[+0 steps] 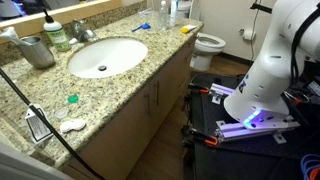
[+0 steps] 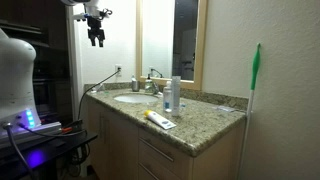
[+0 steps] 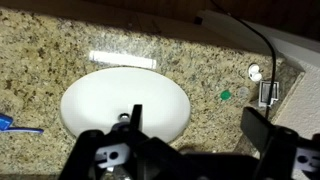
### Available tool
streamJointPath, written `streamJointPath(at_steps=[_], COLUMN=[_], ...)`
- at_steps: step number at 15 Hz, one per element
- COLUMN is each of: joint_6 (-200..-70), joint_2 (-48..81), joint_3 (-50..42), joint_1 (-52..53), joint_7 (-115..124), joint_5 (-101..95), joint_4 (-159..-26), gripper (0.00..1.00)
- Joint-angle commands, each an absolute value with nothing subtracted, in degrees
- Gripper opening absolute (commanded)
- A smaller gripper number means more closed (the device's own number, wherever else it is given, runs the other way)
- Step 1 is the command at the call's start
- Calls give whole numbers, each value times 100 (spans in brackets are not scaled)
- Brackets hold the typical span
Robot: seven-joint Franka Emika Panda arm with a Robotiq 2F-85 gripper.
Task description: Put the blue thing on the left side of the sink
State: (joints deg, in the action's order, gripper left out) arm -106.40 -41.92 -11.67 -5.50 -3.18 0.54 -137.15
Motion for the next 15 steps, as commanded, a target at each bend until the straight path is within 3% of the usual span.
streamJointPath(at_steps=[1,2,7,8,12,15], joint_6=[-10629,-10854,-12154,-11856,-12077,-13857], joint_2=[-4175,-3803,-2920,-3458,-3239,-2144], joint_3=[-1105,-1735,-2721,-2291,-2176,-2062], joint_1=[-638,-890,-1419,-1459,-1581,-1621], joint_7=[-368,-778,-560,-490,-500,346], joint_5=[107,-21,413,249,73,152], joint_4=[-13703,-13535,-13394,-13661,-13707,-13547], gripper=[100,100,100,100,100,100])
